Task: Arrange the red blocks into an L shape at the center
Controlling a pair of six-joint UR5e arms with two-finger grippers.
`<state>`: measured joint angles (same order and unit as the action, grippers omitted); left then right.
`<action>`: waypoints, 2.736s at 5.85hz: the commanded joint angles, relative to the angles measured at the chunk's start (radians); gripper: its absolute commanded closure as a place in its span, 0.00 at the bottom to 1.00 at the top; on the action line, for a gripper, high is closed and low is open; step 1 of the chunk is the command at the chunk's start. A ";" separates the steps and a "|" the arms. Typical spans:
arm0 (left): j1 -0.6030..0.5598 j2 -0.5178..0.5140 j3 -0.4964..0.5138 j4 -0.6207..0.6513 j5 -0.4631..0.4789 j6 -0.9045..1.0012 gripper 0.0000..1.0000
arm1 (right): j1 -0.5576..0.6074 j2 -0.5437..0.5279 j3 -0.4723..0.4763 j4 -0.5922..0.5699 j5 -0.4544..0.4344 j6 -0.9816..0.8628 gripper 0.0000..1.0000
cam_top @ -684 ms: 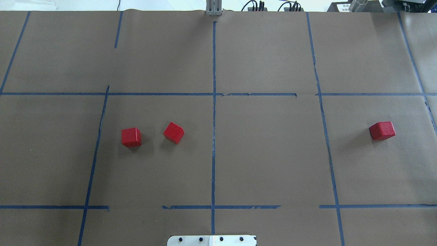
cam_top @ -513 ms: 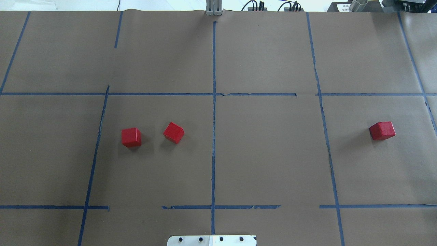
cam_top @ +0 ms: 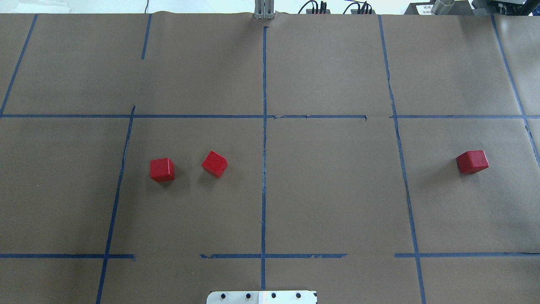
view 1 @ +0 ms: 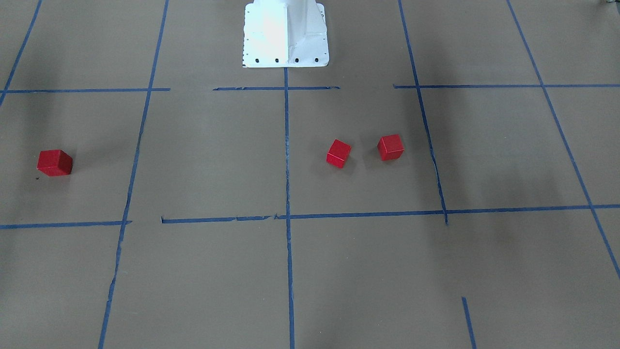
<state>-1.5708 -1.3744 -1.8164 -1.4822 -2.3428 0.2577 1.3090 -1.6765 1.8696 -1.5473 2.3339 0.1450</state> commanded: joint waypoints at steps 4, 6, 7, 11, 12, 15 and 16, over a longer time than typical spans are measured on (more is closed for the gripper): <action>0.000 0.000 -0.001 -0.001 -0.001 0.000 0.00 | -0.290 0.043 -0.180 0.497 -0.159 0.534 0.01; 0.000 0.000 0.000 0.002 -0.001 0.000 0.00 | -0.323 0.043 -0.191 0.515 -0.160 0.538 0.00; 0.000 0.000 0.000 0.003 -0.001 0.000 0.00 | -0.341 0.041 -0.205 0.513 -0.162 0.538 0.00; 0.000 0.000 0.005 0.006 -0.001 0.000 0.00 | -0.363 0.037 -0.231 0.513 -0.162 0.528 0.62; 0.000 0.000 0.005 0.007 -0.001 0.000 0.00 | -0.364 0.038 -0.209 0.513 -0.160 0.528 0.78; 0.000 0.000 0.005 0.005 -0.001 0.000 0.00 | -0.382 0.134 -0.087 0.501 -0.157 0.620 0.77; 0.000 0.000 0.005 0.003 -0.001 0.000 0.00 | -0.433 0.220 -0.092 0.501 -0.160 0.731 0.76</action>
<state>-1.5708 -1.3745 -1.8116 -1.4773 -2.3439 0.2577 0.9152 -1.5339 1.7777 -1.0454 2.1760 0.7808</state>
